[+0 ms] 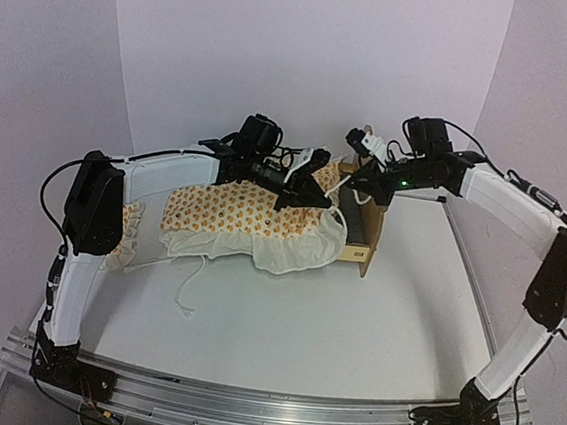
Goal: Set up the pet bed
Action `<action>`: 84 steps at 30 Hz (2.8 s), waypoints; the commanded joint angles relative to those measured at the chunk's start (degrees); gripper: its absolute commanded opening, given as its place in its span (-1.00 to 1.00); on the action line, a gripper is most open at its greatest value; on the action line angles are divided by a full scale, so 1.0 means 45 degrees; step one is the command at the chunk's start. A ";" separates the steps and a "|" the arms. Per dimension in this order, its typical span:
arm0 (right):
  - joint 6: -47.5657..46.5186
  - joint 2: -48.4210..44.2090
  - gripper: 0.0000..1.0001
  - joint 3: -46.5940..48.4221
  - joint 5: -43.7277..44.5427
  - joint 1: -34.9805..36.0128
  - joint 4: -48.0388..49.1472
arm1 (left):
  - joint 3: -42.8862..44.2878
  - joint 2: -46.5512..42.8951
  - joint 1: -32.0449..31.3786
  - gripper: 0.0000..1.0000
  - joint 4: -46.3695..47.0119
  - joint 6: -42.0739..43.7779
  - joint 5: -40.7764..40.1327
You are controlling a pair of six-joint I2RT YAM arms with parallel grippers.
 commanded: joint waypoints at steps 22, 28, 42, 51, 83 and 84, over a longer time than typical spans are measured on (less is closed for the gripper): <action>1.5910 -0.1822 -1.00 -0.0318 0.0970 0.5042 -0.3255 | 0.0092 -0.0031 0.0232 -1.00 -0.0196 0.1012 -0.0397; 1.4157 -0.2160 -0.23 -0.1716 0.4408 0.5036 -0.3181 | -0.0062 -0.0064 0.0226 -1.00 -0.0419 0.1390 -0.0339; 1.1246 -0.4176 -0.31 -0.3974 0.8563 0.4694 -0.1300 | -0.0212 -0.0271 0.0271 -1.00 -0.2628 0.4009 -0.0771; 1.0464 -0.3500 -0.24 -0.6968 0.9060 0.4078 0.4144 | 0.0020 -0.0414 0.0290 -1.00 -0.3948 0.4370 -0.1140; 0.8601 -0.1373 -1.00 -0.3447 1.0603 0.2918 0.3625 | -0.0158 -0.0346 0.0896 -1.00 -0.2799 0.3009 -0.0343; 0.8404 -0.1320 -1.00 -0.3037 1.0799 0.2937 0.2941 | -0.0150 -0.0336 0.0896 -1.00 -0.2714 0.2970 -0.0301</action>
